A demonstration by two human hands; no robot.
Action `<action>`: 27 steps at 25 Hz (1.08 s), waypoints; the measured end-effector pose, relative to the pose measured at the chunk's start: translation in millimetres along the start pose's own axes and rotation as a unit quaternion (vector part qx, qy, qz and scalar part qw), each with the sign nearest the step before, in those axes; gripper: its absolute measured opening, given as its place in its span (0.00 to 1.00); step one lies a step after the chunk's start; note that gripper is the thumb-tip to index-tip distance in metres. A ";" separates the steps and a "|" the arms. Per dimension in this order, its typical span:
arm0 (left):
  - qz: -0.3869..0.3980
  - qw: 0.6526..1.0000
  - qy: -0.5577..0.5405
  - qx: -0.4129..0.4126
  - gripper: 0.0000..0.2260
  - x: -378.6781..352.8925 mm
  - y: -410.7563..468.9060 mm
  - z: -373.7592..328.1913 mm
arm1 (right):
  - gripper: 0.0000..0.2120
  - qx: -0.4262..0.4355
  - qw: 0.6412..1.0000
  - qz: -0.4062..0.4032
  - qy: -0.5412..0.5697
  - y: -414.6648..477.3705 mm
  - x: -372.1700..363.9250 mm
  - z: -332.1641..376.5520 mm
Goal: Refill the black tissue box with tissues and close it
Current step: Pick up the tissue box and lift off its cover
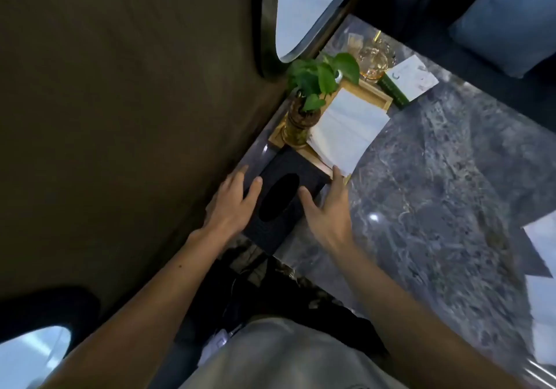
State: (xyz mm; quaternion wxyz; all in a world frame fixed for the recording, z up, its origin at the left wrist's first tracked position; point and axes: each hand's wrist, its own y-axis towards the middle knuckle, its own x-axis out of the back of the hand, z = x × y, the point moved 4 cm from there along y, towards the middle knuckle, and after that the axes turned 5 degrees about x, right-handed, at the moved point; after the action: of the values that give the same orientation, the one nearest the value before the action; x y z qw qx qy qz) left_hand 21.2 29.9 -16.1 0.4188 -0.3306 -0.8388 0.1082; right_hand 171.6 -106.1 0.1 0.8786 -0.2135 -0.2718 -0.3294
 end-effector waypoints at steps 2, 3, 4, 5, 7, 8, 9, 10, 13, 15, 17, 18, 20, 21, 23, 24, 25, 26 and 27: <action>0.042 0.999 -0.031 0.008 0.28 -5.9 10.4 2.7 | 0.37 -0.021 0.998 -0.017 0.061 1.3 -9.2 -4.2; 0.062 0.998 -0.029 0.010 0.28 -10.0 15.3 5.7 | 0.37 -0.040 0.996 -0.016 0.081 -1.5 -14.0 -7.4; 0.086 0.996 -0.030 0.019 0.28 -12.2 18.1 7.2 | 0.37 -0.069 0.993 -0.014 0.095 -6.4 -19.1 -8.4; 0.101 0.994 -0.029 0.024 0.28 -16.9 22.0 10.9 | 0.36 -0.091 0.990 -0.013 0.111 -7.8 -23.6 -12.6; 0.130 0.990 -0.029 0.038 0.28 -23.9 27.2 17.7 | 0.26 -0.133 0.979 -0.023 0.153 -7.1 -27.2 -15.8; 0.141 0.988 -0.036 0.047 0.28 -26.0 30.0 19.9 | 0.21 -0.167 0.969 -0.027 0.181 -6.4 -27.6 -15.9; 0.148 0.986 -0.046 0.055 0.28 -28.6 32.5 23.0 | 0.17 -0.207 0.954 -0.027 0.215 -6.9 -30.1 -17.7; 0.152 0.985 -0.056 0.064 0.28 -30.5 34.6 26.2 | 0.15 -0.248 0.935 -0.027 0.253 -7.5 -32.7 -19.2; 0.161 0.980 -0.087 0.085 0.27 -35.5 38.3 31.7 | 0.14 -0.328 0.877 -0.010 0.350 -11.4 -43.9 -23.8; 0.165 0.978 -0.089 0.095 0.26 -36.5 39.2 32.0 | 0.15 -0.345 0.864 -0.001 0.365 -12.2 -49.2 -25.1; 0.159 0.977 -0.096 0.106 0.26 -36.3 38.8 31.6 | 0.13 -0.361 0.859 -0.004 0.364 -12.5 -50.6 -25.4; 0.153 0.976 -0.102 0.114 0.26 -35.3 38.1 33.2 | 0.13 -0.366 0.856 -0.001 0.365 -13.0 -51.2 -25.7; 0.143 0.975 -0.117 0.124 0.25 -33.0 34.6 35.7 | 0.12 -0.372 0.848 0.003 0.377 -14.5 -50.6 -27.8; 0.137 0.975 -0.122 0.123 0.25 -31.1 30.8 36.3 | 0.11 -0.373 0.843 0.003 0.386 -16.1 -49.7 -28.7; 0.127 0.977 -0.128 0.111 0.24 -26.8 21.6 34.1 | 0.10 -0.367 0.839 0.003 0.402 -19.2 -45.3 -28.3; 0.126 0.977 -0.138 0.104 0.22 -25.1 16.7 30.7 | 0.09 -0.362 0.838 0.002 0.408 -21.1 -40.4 -27.9; 0.125 0.976 -0.150 0.095 0.21 -23.7 12.9 26.4 | 0.09 -0.358 0.838 -0.001 0.411 -21.6 -35.0 -27.8; 0.122 0.976 -0.158 0.090 0.18 -22.6 9.5 21.6 | 0.08 -0.353 0.839 -0.003 0.414 -21.5 -28.5 -28.2; 0.119 0.976 -0.162 0.086 0.14 -21.8 6.9 16.0 | 0.07 -0.344 0.842 -0.003 0.416 -20.6 -21.5 -28.9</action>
State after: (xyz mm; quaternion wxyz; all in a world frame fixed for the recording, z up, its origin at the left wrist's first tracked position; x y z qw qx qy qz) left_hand 21.4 22.5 -43.1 0.2881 -0.3692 -0.8377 0.2809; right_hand 153.4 -126.4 -31.1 0.7780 -0.3442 0.2492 -0.4627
